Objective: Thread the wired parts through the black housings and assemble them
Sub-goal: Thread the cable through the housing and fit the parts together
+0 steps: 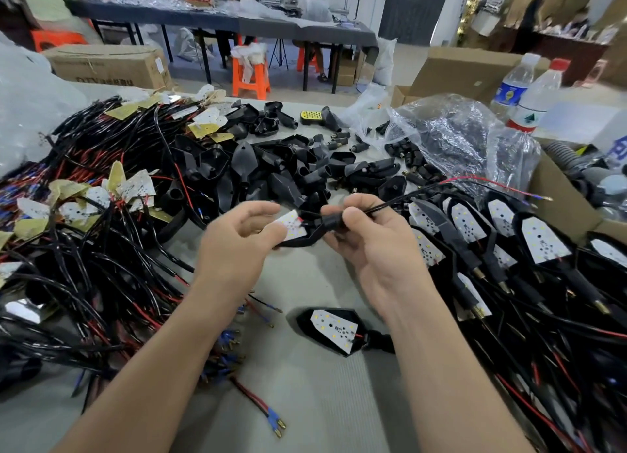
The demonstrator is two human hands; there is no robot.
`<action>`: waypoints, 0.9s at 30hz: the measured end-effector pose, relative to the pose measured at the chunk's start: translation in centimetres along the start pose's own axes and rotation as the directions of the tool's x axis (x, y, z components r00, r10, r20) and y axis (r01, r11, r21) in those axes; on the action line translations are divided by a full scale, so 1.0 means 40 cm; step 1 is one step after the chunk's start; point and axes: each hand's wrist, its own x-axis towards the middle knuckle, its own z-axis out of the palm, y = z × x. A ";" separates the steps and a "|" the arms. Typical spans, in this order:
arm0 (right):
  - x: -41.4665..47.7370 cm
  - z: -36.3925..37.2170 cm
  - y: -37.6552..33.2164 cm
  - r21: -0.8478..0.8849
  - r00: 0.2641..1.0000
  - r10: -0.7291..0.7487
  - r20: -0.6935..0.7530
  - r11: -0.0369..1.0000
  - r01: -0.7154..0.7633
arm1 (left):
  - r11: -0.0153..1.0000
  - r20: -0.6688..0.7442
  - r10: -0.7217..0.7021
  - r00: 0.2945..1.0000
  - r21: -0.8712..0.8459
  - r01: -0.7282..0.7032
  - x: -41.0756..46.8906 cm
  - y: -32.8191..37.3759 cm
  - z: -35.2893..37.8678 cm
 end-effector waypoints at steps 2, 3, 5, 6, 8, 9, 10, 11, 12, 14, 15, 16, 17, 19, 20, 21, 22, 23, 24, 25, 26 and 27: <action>0.004 -0.009 -0.004 -0.014 0.998 -0.036 -0.045 0.999 0.036 | 0.999 -0.093 0.040 0.995 0.033 -0.037 0.008 -0.008 -0.008; 0.003 -0.011 -0.005 -0.016 0.998 -0.044 -0.048 0.999 0.043 | 0.998 -0.101 0.051 0.994 0.045 -0.047 0.008 -0.010 -0.011; 0.002 -0.011 -0.004 -0.020 0.998 -0.053 -0.043 0.998 0.052 | 0.996 -0.103 0.063 0.993 0.067 -0.056 0.008 -0.011 -0.016; 0.002 -0.010 -0.002 -0.024 0.998 -0.057 -0.041 0.998 0.056 | 0.996 -0.107 0.059 0.992 0.077 -0.051 0.009 -0.012 -0.016; 0.003 -0.007 0.002 -0.041 0.997 -0.072 -0.033 0.997 0.070 | 0.998 -0.109 0.014 0.994 0.056 -0.008 0.010 -0.010 -0.017; 0.003 -0.006 0.003 -0.057 0.996 -0.081 -0.025 0.995 0.079 | 0.999 -0.101 -0.032 0.994 0.015 0.033 0.011 -0.007 -0.018; 0.002 -0.007 0.004 -0.075 0.996 -0.088 -0.016 0.993 0.087 | 0.996 -0.086 -0.085 0.993 -0.032 0.083 0.012 -0.003 -0.021; 0.002 -0.007 0.004 -0.089 0.996 -0.090 -0.005 0.992 0.089 | 0.989 -0.067 -0.134 0.989 -0.076 0.129 0.015 0.000 -0.024; 0.001 -0.007 0.004 -0.092 0.996 -0.085 0.004 0.992 0.085 | 0.981 -0.050 -0.172 0.984 -0.106 0.166 0.019 0.002 -0.028; 0.001 -0.008 0.004 -0.048 0.999 -0.051 0.016 0.998 0.052 | 0.966 -0.016 -0.226 0.974 -0.136 0.222 0.025 0.003 -0.034; 0.002 -0.009 0.004 -0.007 0.999 -0.028 0.022 1.000 0.028 | 0.958 0.004 -0.249 0.969 -0.149 0.247 0.027 0.003 -0.035; 0.002 -0.010 0.003 0.031 1.000 -0.009 0.030 0.999 0.008 | 0.948 0.025 -0.271 0.962 -0.165 0.271 0.029 0.002 -0.037; 0.002 -0.010 0.003 0.058 0.999 0.001 0.039 0.998 -0.003 | 0.939 0.039 -0.292 0.956 -0.179 0.294 0.031 0.000 -0.037; 0.002 -0.009 0.004 0.078 0.999 0.002 0.053 0.997 -0.006 | 0.934 0.039 -0.307 0.951 -0.181 0.309 0.030 -0.007 -0.034; 0.001 -0.008 0.006 0.077 0.998 0.001 0.060 0.997 -0.006 | 0.943 0.022 -0.293 0.956 -0.159 0.292 0.029 -0.012 -0.031; 0.001 -0.005 0.008 0.074 0.997 0.005 0.071 0.997 -0.010 | 0.958 -0.002 -0.262 0.965 -0.119 0.260 0.027 -0.017 -0.027; -0.001 -0.002 0.011 0.067 0.997 0.011 0.083 0.998 -0.016 | 0.975 -0.030 -0.215 0.976 -0.058 0.213 0.026 -0.021 -0.024; -0.002 0.002 0.013 0.058 0.995 0.014 0.094 0.998 -0.019 | 0.986 -0.049 -0.163 0.985 0.014 0.164 0.023 -0.022 -0.021; -0.004 0.005 0.016 0.050 0.995 0.009 0.098 0.999 -0.014 | 0.989 -0.048 -0.121 0.992 0.083 0.125 0.021 -0.022 -0.021; -0.004 0.006 0.018 0.048 0.996 -0.005 0.094 0.999 0.001 | 0.987 -0.024 -0.102 0.995 0.125 0.104 0.019 -0.021 -0.021; -0.004 0.007 0.018 0.052 0.996 -0.027 0.082 0.998 0.022 | 0.985 0.024 -0.097 0.995 0.147 0.092 0.018 -0.020 -0.022; -0.002 0.007 0.018 0.065 0.996 -0.050 0.068 0.997 0.046 | 0.983 0.087 -0.094 0.992 0.165 0.079 0.016 -0.018 -0.023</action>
